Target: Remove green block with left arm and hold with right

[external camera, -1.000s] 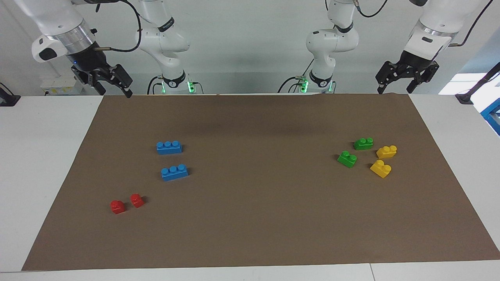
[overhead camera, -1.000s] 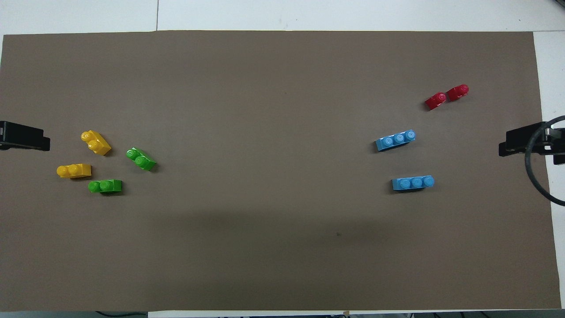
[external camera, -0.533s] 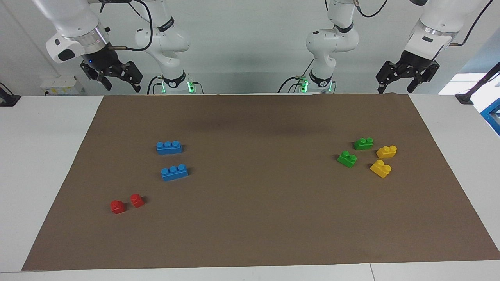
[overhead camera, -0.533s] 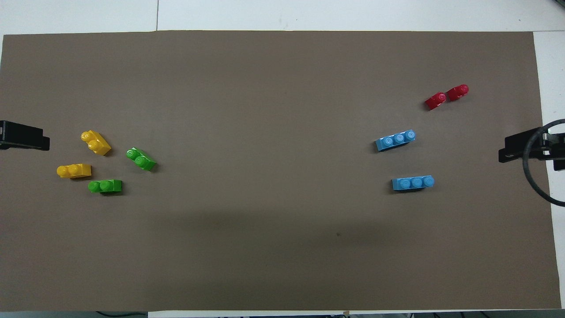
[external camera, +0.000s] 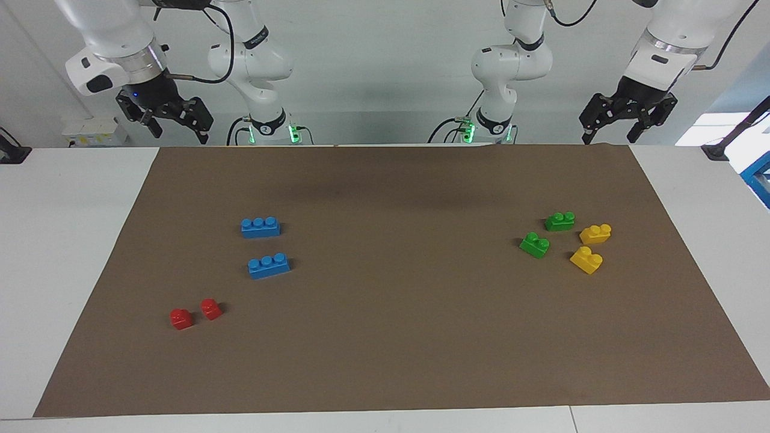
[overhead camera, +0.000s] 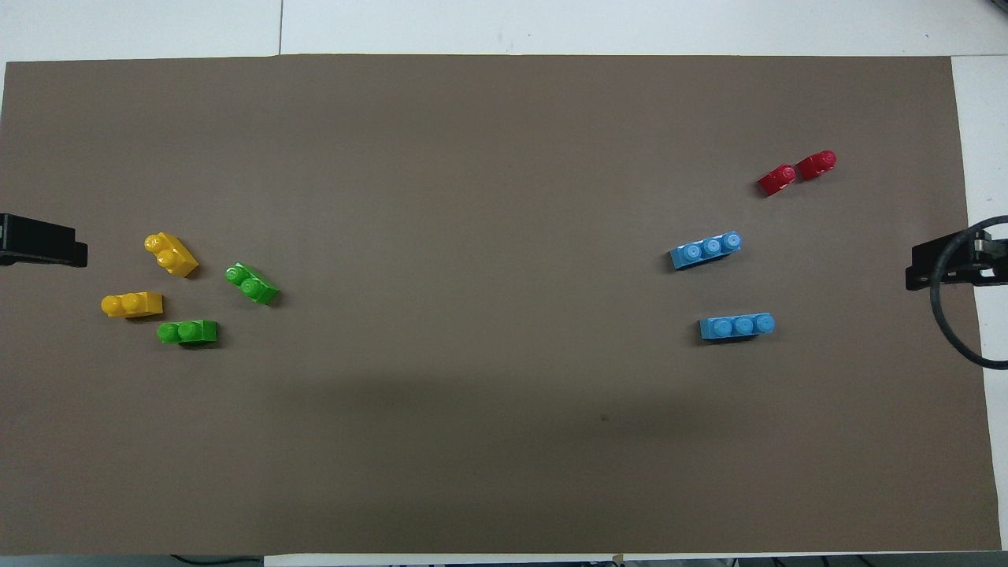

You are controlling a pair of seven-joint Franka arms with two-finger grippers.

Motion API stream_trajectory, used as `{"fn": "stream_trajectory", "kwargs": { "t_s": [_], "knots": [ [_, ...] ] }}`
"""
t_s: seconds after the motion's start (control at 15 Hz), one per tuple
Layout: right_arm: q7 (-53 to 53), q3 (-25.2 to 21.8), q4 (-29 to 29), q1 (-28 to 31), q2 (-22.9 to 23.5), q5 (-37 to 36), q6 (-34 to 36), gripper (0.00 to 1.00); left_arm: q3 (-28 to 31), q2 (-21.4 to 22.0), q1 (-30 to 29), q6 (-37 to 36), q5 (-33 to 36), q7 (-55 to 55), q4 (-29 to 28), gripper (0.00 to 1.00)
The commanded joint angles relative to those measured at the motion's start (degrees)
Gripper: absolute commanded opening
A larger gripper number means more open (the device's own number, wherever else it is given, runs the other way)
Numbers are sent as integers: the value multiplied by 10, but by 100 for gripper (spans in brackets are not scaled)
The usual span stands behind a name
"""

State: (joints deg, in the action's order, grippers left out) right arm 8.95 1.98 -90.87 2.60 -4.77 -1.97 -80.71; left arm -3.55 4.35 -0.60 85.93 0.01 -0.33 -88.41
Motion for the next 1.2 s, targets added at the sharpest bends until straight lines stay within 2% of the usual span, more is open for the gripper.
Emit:
{"fn": "stream_trajectory", "kwargs": {
  "t_s": [0.0,0.73,1.13],
  "knots": [
    [-15,5,4,4,0,-14,1,99,-4,0,-7,0,-4,-5,7,100],
    [-46,5,3,4,1,-14,-45,99,-4,0,-6,0,-5,-5,7,100],
    [-46,4,-4,5,-2,-1,-38,99,-5,0,-6,1,-5,-5,8,100]
  ]
}}
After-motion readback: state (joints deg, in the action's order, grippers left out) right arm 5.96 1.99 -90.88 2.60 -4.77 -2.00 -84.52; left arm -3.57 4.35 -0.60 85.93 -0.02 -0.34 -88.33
